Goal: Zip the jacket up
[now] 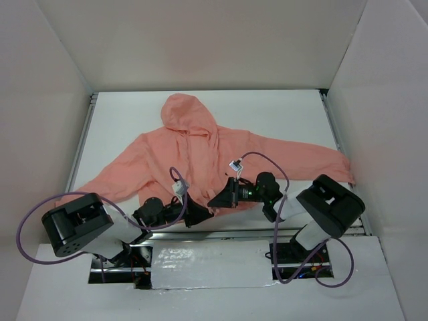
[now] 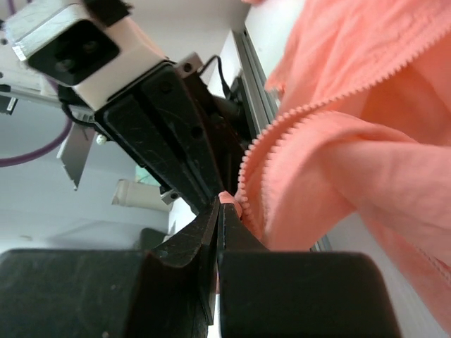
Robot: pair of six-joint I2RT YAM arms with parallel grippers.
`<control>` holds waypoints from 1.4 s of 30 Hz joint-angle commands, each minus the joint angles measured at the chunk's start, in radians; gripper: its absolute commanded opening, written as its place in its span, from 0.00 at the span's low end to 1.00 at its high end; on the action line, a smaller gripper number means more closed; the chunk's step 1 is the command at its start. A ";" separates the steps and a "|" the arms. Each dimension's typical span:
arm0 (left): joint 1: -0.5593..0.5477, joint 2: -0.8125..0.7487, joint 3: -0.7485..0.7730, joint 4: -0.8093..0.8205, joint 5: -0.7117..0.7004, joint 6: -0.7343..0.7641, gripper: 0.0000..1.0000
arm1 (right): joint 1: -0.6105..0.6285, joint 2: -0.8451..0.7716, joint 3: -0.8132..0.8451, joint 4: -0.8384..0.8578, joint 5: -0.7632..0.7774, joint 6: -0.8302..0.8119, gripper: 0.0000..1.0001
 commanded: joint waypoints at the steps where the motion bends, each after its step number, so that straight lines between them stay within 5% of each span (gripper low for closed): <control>1: -0.017 -0.016 -0.009 0.081 0.133 0.018 0.00 | -0.020 0.039 0.056 0.528 -0.009 0.041 0.00; 9: -0.019 -0.128 -0.022 -0.009 0.130 0.064 0.00 | -0.026 -0.071 0.048 0.256 0.098 -0.077 0.00; 21: -0.019 -0.039 -0.012 0.095 0.199 0.046 0.00 | -0.026 -0.175 0.166 -0.073 0.273 -0.264 0.00; 30: -0.019 -0.108 -0.013 -0.009 0.131 0.070 0.00 | -0.040 -0.152 0.287 -0.220 0.270 -0.337 0.00; 42: -0.027 -0.230 -0.015 -0.232 -0.004 0.099 0.00 | -0.205 0.275 0.847 -0.504 0.227 -0.405 0.00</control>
